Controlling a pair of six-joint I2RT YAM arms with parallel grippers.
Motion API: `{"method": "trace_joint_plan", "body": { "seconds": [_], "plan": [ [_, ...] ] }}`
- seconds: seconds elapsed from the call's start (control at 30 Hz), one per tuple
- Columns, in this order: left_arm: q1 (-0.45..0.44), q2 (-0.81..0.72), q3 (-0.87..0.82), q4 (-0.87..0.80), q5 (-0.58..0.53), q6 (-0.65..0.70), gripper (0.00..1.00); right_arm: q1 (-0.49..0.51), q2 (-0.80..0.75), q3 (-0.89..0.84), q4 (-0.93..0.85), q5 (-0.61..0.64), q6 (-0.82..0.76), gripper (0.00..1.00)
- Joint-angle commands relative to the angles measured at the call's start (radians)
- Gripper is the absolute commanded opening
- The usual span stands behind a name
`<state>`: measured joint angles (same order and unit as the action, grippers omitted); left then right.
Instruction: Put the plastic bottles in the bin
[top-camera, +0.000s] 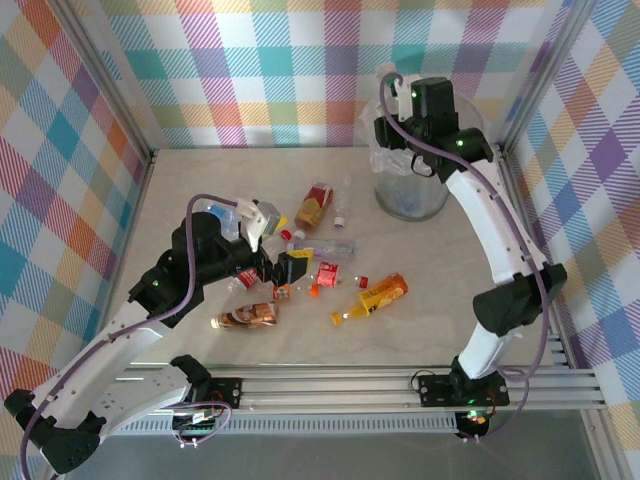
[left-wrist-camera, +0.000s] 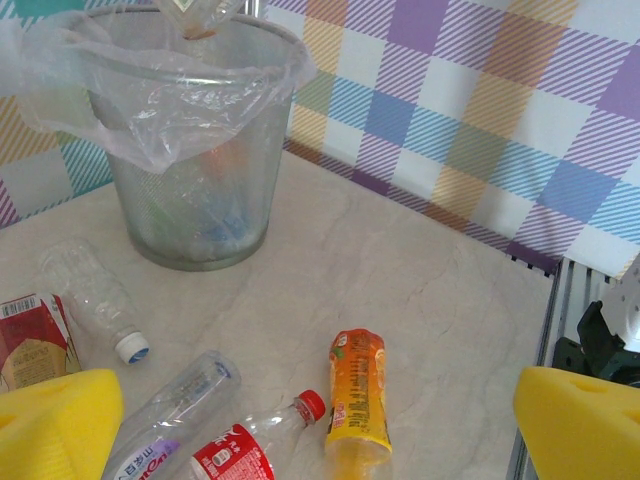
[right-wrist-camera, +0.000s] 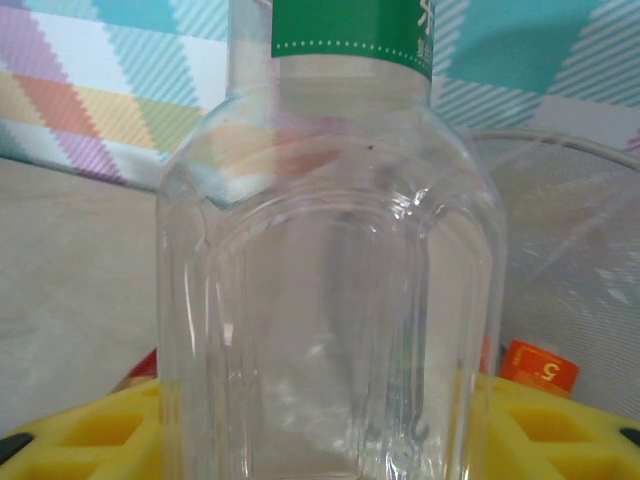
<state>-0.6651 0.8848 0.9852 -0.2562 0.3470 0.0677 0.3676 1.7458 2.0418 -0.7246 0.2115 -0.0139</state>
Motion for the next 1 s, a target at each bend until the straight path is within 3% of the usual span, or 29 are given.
{"method": "trace_joint_plan", "body": {
  "seconds": [0.0,0.43,0.97],
  "plan": [
    [0.002,-0.009,0.005,0.018,0.012,-0.002,1.00,-0.048,0.046,0.078,-0.066,-0.001,0.006,0.57],
    [0.002,0.008,0.015,-0.003,0.014,0.011,1.00,-0.210,0.199,0.161,-0.181,-0.172,0.015,0.59],
    [0.002,0.031,0.028,-0.013,0.010,0.008,1.00,-0.255,0.339,0.271,-0.334,-0.215,0.039,0.62]
  ]
}}
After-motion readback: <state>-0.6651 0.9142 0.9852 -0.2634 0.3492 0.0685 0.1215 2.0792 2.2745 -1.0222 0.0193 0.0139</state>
